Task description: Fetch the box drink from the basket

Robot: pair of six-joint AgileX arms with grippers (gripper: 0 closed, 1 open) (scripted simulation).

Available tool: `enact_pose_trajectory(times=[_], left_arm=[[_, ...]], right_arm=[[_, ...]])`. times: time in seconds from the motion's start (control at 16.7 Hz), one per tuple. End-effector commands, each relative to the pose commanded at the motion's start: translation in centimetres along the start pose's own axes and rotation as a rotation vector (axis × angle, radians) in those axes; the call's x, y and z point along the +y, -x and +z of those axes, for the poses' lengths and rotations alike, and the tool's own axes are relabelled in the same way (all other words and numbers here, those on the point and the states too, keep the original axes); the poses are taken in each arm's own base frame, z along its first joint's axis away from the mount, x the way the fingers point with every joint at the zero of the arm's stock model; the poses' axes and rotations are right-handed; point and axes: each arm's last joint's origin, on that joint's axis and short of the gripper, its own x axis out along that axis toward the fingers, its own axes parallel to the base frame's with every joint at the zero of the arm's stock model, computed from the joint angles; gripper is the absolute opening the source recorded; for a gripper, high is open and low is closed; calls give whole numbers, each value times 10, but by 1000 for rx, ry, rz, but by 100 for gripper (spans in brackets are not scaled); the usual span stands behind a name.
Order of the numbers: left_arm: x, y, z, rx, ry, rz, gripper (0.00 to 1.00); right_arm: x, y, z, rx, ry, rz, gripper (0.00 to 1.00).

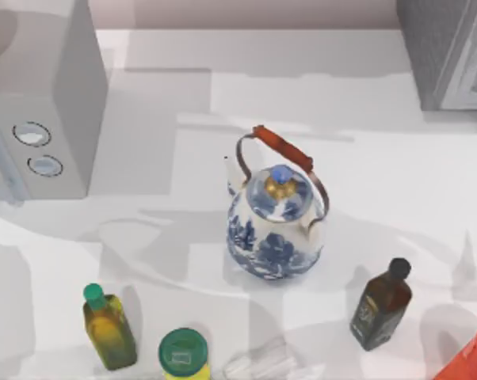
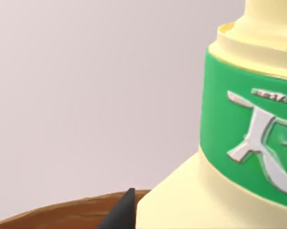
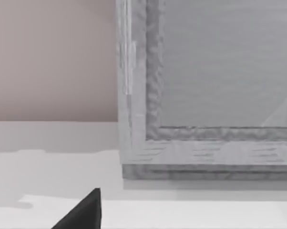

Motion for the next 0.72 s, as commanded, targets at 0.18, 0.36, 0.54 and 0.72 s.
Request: enact_pose_trajectory(times=[0.18, 0.36, 0.54, 0.72], left_arm=[[0, 0, 0, 0, 0, 0, 2], [0, 0, 0, 0, 0, 0, 0], [0, 0, 0, 0, 0, 0, 0], [1, 3, 8, -20, -10, 5, 0]], right_arm=[[0, 0, 0, 0, 0, 0, 100], [0, 0, 0, 0, 0, 0, 100], [0, 0, 0, 0, 0, 0, 100], [0, 0, 0, 0, 0, 0, 100]])
